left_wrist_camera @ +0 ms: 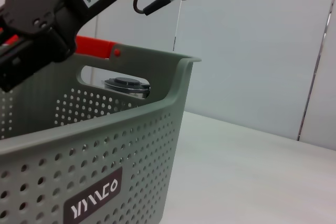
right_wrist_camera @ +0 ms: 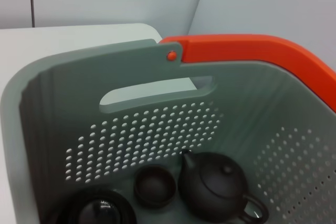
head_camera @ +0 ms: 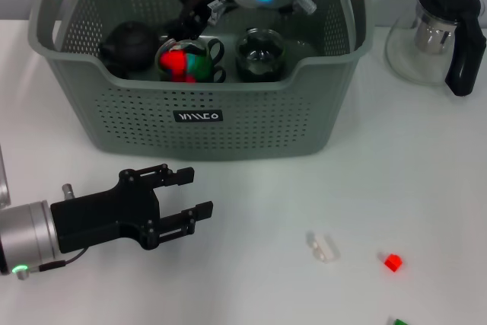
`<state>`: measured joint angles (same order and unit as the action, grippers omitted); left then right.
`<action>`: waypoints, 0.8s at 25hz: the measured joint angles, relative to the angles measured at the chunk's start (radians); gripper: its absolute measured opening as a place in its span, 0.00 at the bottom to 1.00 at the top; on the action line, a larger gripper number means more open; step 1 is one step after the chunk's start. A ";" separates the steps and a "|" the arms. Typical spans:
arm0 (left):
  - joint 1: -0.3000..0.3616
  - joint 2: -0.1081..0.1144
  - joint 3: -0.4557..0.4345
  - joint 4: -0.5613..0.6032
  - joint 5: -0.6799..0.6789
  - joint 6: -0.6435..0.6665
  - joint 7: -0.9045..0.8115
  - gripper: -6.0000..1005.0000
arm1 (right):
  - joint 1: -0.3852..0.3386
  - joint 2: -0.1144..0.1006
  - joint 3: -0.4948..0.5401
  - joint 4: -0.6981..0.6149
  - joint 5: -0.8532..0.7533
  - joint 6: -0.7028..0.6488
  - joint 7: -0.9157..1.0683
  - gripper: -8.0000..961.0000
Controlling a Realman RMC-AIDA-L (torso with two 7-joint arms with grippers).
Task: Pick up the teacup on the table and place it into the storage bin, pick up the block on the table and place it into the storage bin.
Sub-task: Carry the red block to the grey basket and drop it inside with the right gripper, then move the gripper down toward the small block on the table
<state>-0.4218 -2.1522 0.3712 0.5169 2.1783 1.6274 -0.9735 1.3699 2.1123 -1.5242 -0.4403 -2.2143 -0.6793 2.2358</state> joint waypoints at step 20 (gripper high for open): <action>-0.009 0.002 -0.003 0.000 0.000 -0.022 -0.002 0.63 | -0.832 -0.021 0.370 -0.732 0.752 -0.584 -0.529 0.68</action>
<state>-0.4305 -2.1497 0.3679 0.5169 2.1783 1.6052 -0.9756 0.5383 2.0913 -1.1541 -1.1720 -1.4622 -1.2633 1.7071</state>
